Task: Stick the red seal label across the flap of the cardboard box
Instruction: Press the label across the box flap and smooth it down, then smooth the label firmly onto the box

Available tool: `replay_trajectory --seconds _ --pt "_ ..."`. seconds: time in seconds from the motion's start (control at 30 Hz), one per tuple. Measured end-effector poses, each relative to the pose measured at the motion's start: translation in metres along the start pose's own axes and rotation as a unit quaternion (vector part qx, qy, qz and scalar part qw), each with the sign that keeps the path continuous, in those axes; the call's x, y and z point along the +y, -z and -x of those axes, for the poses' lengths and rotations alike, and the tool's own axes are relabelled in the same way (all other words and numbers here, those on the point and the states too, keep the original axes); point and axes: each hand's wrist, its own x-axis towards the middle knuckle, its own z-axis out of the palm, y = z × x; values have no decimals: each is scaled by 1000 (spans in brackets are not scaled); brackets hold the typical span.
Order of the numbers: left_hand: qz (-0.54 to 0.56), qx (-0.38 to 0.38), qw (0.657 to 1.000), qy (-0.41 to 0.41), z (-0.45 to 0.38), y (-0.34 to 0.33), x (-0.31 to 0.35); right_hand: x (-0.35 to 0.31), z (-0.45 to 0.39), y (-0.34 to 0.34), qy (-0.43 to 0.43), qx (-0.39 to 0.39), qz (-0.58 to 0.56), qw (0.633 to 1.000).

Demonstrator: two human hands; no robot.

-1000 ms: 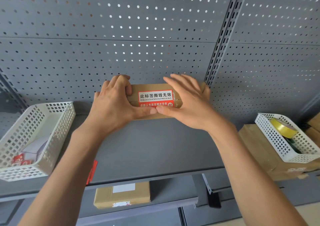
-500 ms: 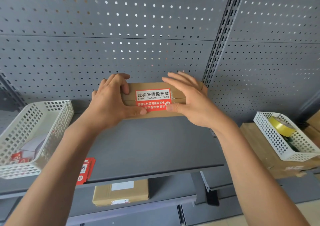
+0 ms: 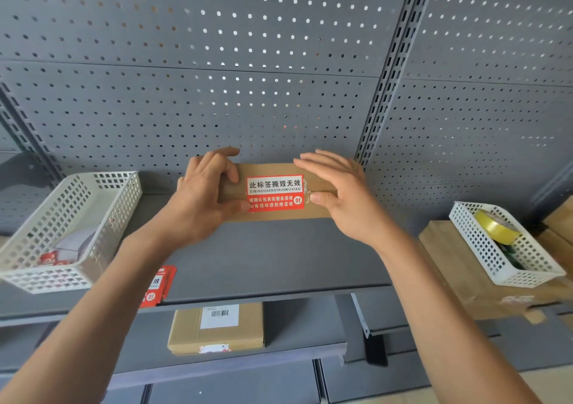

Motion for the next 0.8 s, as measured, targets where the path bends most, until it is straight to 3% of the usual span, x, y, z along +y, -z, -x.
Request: replay_trajectory --seconds 0.43,0.8 --pt "-49 69 994 -75 72 -54 -30 15 74 -76 38 127 17 991" --pt "-86 62 990 -91 99 -77 -48 21 107 -105 46 158 56 985"
